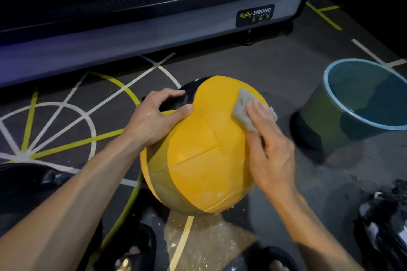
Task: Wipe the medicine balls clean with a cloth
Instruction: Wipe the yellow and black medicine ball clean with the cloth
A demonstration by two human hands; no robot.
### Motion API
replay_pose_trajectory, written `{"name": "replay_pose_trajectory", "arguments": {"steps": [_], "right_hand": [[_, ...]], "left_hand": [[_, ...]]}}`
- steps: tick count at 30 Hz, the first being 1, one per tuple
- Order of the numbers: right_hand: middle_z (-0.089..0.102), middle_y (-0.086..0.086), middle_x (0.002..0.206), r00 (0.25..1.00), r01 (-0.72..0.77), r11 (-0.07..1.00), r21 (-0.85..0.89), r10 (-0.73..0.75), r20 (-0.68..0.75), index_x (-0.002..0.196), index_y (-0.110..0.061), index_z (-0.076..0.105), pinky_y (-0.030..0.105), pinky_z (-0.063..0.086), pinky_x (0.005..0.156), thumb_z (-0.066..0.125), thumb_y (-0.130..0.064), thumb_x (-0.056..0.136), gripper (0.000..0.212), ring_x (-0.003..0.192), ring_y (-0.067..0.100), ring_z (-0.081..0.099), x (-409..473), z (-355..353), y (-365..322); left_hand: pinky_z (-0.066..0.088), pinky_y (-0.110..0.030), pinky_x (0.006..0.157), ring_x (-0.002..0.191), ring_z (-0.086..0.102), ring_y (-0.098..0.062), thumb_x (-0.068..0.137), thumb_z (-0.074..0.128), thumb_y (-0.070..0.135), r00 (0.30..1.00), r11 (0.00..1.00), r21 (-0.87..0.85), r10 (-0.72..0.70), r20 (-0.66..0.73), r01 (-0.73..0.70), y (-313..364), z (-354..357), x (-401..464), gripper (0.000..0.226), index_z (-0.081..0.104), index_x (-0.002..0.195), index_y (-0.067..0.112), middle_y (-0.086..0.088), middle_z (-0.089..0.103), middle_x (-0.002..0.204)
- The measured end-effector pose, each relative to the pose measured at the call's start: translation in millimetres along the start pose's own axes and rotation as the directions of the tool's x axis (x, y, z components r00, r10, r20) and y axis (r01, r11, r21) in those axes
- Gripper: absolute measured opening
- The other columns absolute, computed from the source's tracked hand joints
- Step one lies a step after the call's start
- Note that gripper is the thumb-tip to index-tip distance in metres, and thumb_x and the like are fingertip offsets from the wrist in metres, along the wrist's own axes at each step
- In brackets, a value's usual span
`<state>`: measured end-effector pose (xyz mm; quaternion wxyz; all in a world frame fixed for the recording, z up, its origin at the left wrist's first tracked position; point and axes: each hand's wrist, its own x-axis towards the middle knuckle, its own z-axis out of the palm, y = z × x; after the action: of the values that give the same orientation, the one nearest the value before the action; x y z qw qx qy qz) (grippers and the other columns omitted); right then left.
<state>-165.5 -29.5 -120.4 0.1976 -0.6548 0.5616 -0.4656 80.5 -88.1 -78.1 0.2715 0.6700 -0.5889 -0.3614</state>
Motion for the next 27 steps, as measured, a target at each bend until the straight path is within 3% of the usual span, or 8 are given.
{"name": "replay_pose_trajectory", "arguments": {"steps": [6,11,15,18,20,22,25,27], "right_hand": [[0.046,0.005,0.157,0.765,0.590,0.800,-0.113,-0.509,0.394,0.145,-0.010,0.055,0.047,0.031,0.122,0.050,-0.013,0.102,0.043,0.150,0.025,0.036,-60.6,4.0,-19.9],[0.054,0.007,0.149,0.994,0.099,0.994,0.053,-0.101,0.039,0.139,-0.005,0.058,0.049,0.033,0.122,0.050,-0.003,0.100,0.040,0.146,0.017,0.043,-19.0,-7.2,1.7],[0.058,-0.022,0.140,0.985,-0.156,0.975,0.159,0.165,-0.044,0.140,-0.017,0.059,0.034,0.036,0.120,0.050,0.002,0.103,0.043,0.142,0.002,0.044,5.1,-17.2,8.2],[0.056,-0.035,0.135,0.959,-0.268,0.940,0.209,0.282,-0.039,0.139,-0.028,0.061,0.013,0.035,0.114,0.053,-0.007,0.104,0.042,0.138,-0.010,0.042,12.6,-26.9,2.6],[0.055,-0.018,0.147,0.985,-0.166,0.973,0.160,0.170,-0.011,0.141,-0.028,0.059,0.012,0.033,0.114,0.053,-0.007,0.104,0.042,0.142,-0.003,0.041,-3.0,-23.5,-11.1],[0.047,-0.006,0.156,0.990,0.061,0.998,0.002,-0.061,0.126,0.143,-0.023,0.057,0.035,0.027,0.125,0.050,-0.010,0.104,0.042,0.151,0.013,0.032,-32.6,-13.8,-24.4],[0.043,-0.001,0.160,0.812,0.509,0.843,-0.175,-0.403,0.421,0.146,-0.019,0.055,0.048,0.026,0.125,0.038,-0.020,0.108,0.042,0.153,0.023,0.030,-55.6,-11.4,-25.6],[0.047,0.002,0.157,0.775,0.575,0.797,-0.182,-0.460,0.433,0.143,-0.015,0.057,0.047,0.028,0.124,0.037,-0.018,0.108,0.041,0.151,0.024,0.035,-39.9,-20.2,-11.4]], "left_hand": [[0.035,-0.031,0.096,0.123,0.050,-0.010,0.082,0.075,0.061,1.000,1.000,0.023,0.012,-0.010,-0.012,1.0,1.7,7.3,0.044,0.064,0.124,0.050,0.011,0.054,0.125],[0.038,-0.038,0.104,0.132,0.041,-0.017,0.084,0.063,0.074,0.986,0.998,-0.040,-0.046,0.163,0.054,6.3,-2.1,8.8,0.044,0.057,0.126,0.064,0.018,0.047,0.132],[0.042,-0.013,0.090,0.123,0.049,0.006,0.093,0.064,0.055,0.947,0.973,-0.225,0.031,0.318,0.044,2.1,-5.5,-0.5,0.045,0.052,0.136,0.061,0.027,0.048,0.141],[0.037,-0.043,0.117,0.141,0.040,-0.010,0.088,0.067,0.065,0.966,0.990,-0.136,0.078,0.245,-0.046,-1.9,6.7,0.0,0.052,0.049,0.137,0.065,0.028,0.041,0.151],[0.029,-0.054,0.120,0.145,0.036,-0.014,0.081,0.064,0.077,0.974,0.994,-0.061,0.103,0.203,-0.092,-0.9,10.0,4.7,0.058,0.046,0.136,0.068,0.028,0.040,0.152],[0.028,-0.054,0.121,0.145,0.035,-0.015,0.075,0.060,0.082,0.976,0.994,-0.035,0.111,0.185,-0.107,1.2,10.4,9.7,0.062,0.046,0.134,0.070,0.028,0.040,0.152],[0.031,-0.054,0.119,0.145,0.036,-0.016,0.073,0.058,0.084,0.972,0.990,-0.031,0.139,0.191,-0.136,-0.6,11.9,14.5,0.062,0.046,0.133,0.071,0.027,0.040,0.152],[0.035,-0.055,0.116,0.145,0.035,-0.019,0.072,0.058,0.084,0.970,0.990,-0.040,0.139,0.198,-0.133,-1.2,13.3,15.6,0.062,0.046,0.132,0.073,0.028,0.039,0.152]]}}
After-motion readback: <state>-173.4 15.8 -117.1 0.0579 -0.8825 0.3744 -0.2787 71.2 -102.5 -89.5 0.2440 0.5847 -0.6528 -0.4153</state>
